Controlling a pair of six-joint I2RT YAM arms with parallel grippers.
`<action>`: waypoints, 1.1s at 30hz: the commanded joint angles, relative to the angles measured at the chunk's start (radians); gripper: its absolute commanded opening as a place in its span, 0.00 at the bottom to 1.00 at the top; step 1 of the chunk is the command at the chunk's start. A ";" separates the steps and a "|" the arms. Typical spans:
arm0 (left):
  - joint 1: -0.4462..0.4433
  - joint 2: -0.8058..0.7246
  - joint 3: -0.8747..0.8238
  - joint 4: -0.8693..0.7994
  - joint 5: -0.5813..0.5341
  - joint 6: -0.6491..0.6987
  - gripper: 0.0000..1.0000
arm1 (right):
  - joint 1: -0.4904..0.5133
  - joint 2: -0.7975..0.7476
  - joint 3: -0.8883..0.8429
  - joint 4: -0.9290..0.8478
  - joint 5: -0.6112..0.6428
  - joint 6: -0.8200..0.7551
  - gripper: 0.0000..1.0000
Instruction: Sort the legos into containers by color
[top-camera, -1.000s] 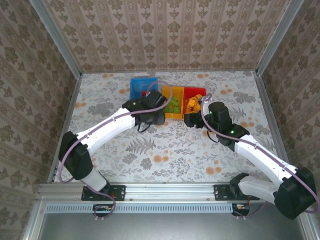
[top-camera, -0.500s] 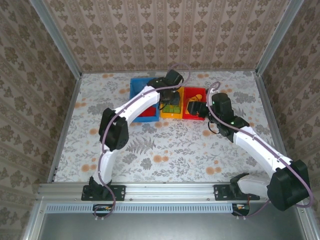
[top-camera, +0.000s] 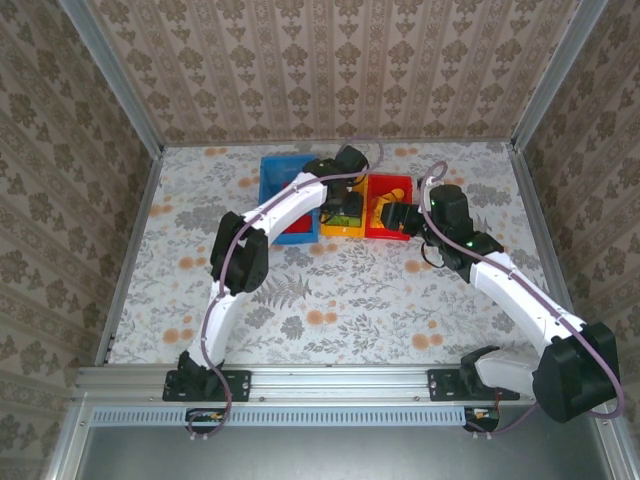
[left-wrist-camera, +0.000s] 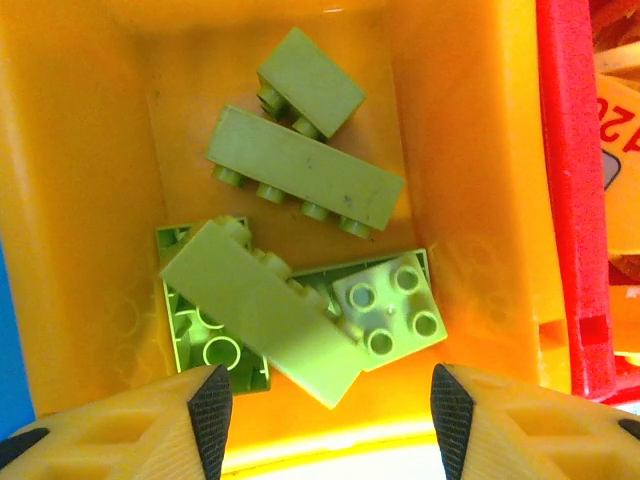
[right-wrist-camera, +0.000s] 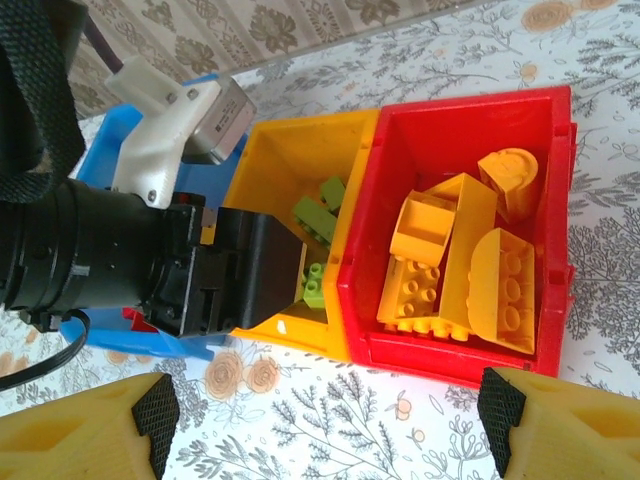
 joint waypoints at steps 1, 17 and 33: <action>-0.009 -0.104 0.005 -0.022 -0.013 -0.013 0.59 | -0.005 -0.023 0.040 -0.056 -0.014 -0.031 0.82; 0.129 -1.021 -0.857 0.124 -0.071 -0.142 1.00 | -0.008 -0.252 0.059 -0.291 0.149 -0.063 1.00; 0.574 -1.336 -1.629 0.737 -0.473 0.332 1.00 | -0.188 -0.143 -0.484 0.364 0.572 -0.307 1.00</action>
